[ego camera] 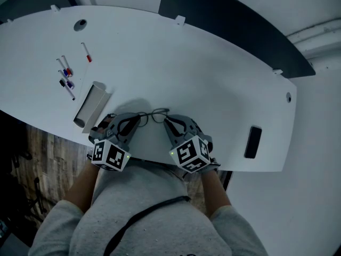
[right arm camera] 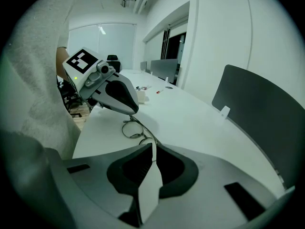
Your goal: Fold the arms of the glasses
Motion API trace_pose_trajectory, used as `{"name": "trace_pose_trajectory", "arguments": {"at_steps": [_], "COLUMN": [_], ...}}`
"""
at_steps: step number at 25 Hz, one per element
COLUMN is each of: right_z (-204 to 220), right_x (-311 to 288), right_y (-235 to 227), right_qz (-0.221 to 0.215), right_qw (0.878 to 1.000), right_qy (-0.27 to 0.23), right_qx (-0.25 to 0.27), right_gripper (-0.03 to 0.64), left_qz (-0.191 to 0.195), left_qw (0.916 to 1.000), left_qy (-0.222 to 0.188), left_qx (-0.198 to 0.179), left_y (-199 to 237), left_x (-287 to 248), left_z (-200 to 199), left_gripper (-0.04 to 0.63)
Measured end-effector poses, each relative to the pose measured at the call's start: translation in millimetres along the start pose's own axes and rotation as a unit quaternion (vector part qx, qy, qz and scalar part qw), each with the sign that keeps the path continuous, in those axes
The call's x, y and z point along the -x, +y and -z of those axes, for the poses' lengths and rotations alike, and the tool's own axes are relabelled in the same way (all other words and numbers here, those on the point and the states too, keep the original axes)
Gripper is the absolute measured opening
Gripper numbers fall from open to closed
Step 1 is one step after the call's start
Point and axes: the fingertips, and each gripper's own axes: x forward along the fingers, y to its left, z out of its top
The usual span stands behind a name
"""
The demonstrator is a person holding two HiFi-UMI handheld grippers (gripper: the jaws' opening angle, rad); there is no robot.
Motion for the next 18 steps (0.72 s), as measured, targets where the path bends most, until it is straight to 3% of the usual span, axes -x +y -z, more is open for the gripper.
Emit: {"name": "trace_pose_trajectory", "arguments": {"at_steps": [10,18], "right_z": [-15.5,-27.1], "right_x": [23.2,59.2], "right_y": [15.4,22.3], "right_qz": [0.0,0.027], "right_qw": [0.999,0.993], "right_qy": [-0.049,-0.112], "right_qx": [-0.003,-0.011], "right_gripper": [0.034,0.018], "left_qz": [-0.031,-0.079], "left_qw": [0.9993,0.9949], "left_qy": [0.006,-0.002], "left_qx": [0.019,0.062], "left_y": [-10.3,-20.9], "left_x": [20.8,43.8], "left_z": [-8.5,-24.3], "left_gripper": [0.017,0.015]}}
